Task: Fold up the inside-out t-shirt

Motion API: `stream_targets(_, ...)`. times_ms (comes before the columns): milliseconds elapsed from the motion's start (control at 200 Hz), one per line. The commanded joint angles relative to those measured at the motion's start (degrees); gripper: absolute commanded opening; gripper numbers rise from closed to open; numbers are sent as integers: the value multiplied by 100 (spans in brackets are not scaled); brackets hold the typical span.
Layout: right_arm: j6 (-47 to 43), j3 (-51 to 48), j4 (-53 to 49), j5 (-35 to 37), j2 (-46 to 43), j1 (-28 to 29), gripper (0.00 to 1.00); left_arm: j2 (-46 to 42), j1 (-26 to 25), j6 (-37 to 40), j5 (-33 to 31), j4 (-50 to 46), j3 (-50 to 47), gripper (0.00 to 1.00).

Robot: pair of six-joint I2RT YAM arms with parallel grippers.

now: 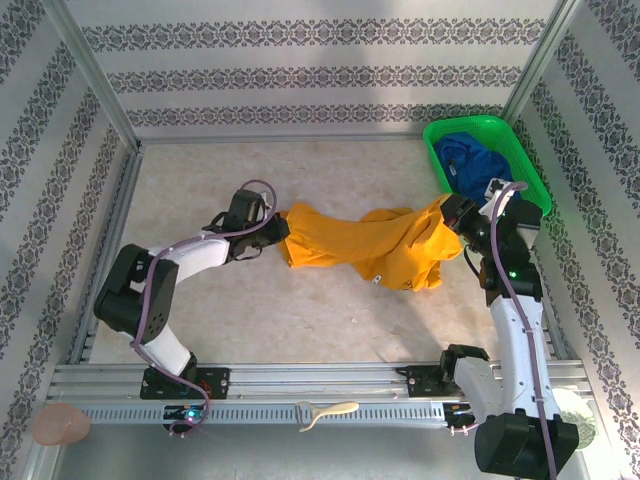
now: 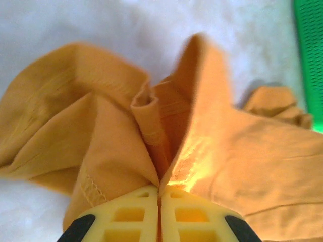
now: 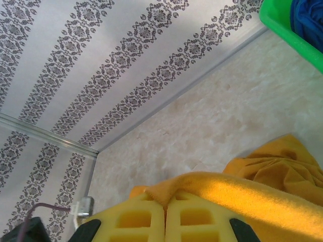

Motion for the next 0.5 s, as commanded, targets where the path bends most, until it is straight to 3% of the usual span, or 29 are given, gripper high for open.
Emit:
stream_targets(0, -102, 227, 119, 79, -9, 1, 0, -378, 41, 251, 67, -298, 326, 3)
stream_targets(60, -81, 207, 130, 72, -14, 0, 0, -397, 39, 225, 155, -297, 362, 5)
stream_targets(130, -67, 192, 125, 70, -43, 2, 0, -301, 41, 182, 279, -254, 382, 17)
stream_targets(195, -65, 188, 121, 70, -66, 2, 0, -168, 32, 115, 367, -169, 354, 22)
stream_targets(500, -82, 275, 57, 63, -90, -7, 0, 189, 32, -51, 269, 189, 3, 31)
